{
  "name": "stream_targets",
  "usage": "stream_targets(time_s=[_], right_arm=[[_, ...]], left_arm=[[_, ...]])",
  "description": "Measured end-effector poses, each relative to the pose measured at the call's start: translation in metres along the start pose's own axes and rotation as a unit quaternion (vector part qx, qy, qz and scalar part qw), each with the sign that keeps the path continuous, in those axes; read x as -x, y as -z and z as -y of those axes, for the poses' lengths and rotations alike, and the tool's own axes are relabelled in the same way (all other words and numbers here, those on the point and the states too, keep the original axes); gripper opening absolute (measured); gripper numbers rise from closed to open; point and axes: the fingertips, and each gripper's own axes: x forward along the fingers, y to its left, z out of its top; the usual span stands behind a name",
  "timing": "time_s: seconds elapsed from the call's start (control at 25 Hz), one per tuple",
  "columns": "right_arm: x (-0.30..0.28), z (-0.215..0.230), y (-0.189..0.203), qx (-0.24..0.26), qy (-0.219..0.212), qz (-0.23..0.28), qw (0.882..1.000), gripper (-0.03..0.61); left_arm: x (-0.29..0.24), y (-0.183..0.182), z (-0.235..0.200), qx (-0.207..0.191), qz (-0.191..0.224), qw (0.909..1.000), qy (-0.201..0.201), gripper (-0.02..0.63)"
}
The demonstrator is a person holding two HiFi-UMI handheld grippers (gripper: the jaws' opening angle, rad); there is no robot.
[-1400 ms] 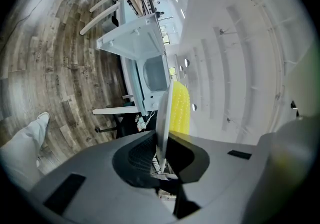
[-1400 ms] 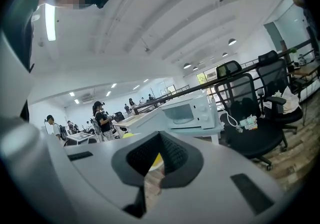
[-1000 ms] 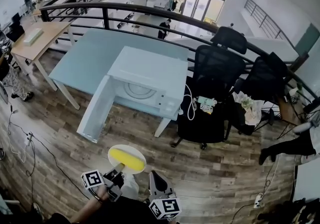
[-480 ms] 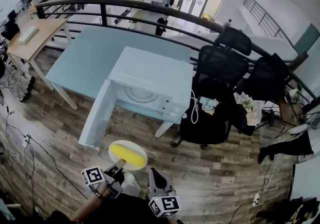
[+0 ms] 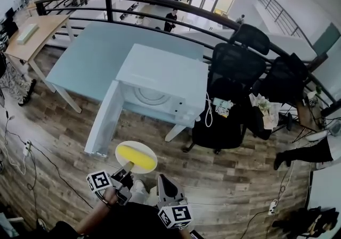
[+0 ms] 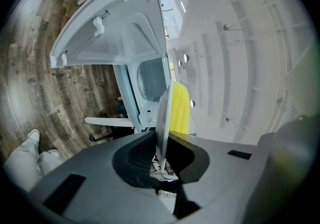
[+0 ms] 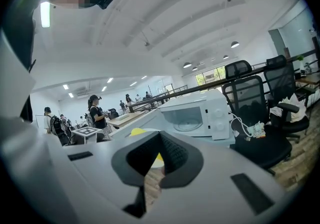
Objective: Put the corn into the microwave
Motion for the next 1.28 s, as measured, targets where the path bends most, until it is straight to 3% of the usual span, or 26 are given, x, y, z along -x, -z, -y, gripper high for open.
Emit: stream_targets(time_s=[0.64, 1.28], right_arm=[[-0.037, 0.008, -0.011, 0.011, -0.033, -0.011, 0.999, 0.008], [-0.108, 0.053, -0.031, 0.001, -0.057, -0.033, 0.998, 0.008]], left_arm=[[-0.018, -0.023, -0.006, 0.006, 0.031, 0.9994, -0.014, 0.032], [-0.094, -0.062, -0.017, 0.022, 0.040, 0.9987, -0.023, 0.032]])
